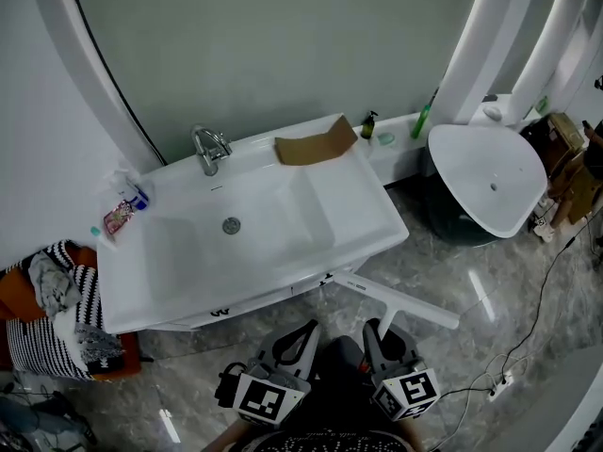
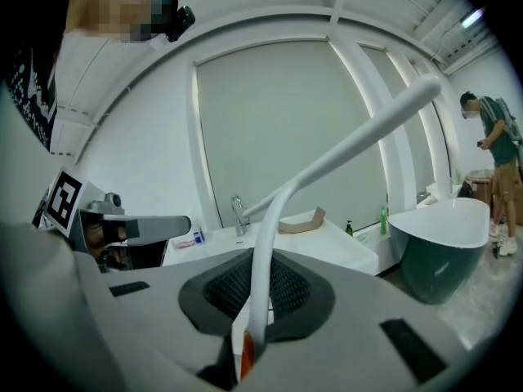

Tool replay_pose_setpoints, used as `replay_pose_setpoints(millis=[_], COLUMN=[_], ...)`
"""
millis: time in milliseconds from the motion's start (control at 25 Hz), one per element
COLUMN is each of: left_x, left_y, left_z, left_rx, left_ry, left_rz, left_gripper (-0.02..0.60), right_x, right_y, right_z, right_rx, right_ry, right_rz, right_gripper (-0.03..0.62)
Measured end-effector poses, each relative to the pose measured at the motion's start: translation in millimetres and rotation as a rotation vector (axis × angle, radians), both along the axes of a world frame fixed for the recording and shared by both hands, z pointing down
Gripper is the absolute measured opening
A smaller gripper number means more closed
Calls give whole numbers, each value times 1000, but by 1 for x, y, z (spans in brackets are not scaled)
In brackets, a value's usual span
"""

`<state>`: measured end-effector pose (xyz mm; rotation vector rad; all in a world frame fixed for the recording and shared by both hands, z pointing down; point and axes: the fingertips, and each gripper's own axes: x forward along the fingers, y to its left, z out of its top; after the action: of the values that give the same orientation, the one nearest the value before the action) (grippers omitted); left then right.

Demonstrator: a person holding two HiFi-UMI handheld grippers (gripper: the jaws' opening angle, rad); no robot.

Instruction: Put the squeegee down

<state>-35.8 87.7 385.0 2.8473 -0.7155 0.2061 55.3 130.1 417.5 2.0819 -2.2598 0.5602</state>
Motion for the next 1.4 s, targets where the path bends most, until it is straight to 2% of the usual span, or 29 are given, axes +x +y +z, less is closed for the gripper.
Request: replay_pose_setpoints(millis=[360, 680, 920, 1120, 1200, 1400], left_x=[25, 73, 108, 147, 158, 177], left_y=[-26, -81, -109, -115, -120, -121], left_z=[11, -1, -2, -4, -3, 6], left_rx=[-41, -16, -4, 8, 5, -59], left_ry=[-24, 18, 23, 35, 38, 14], left_rz=[-43, -105, -137, -73, -78, -78], left_gripper=[5, 5, 5, 5, 5, 5], right_x=[26, 74, 111, 140, 151, 176], right_y=[-34, -96, -127, -143, -151, -168], right_z=[16, 6, 7, 10, 12, 13], right_rx=[-50, -32, -27, -31, -35, -58], right_ry=[-21, 19, 23, 19, 14, 32], right_rz=[-49, -121, -158, -175, -187, -211], right_gripper=[38, 38, 38, 38, 38, 38])
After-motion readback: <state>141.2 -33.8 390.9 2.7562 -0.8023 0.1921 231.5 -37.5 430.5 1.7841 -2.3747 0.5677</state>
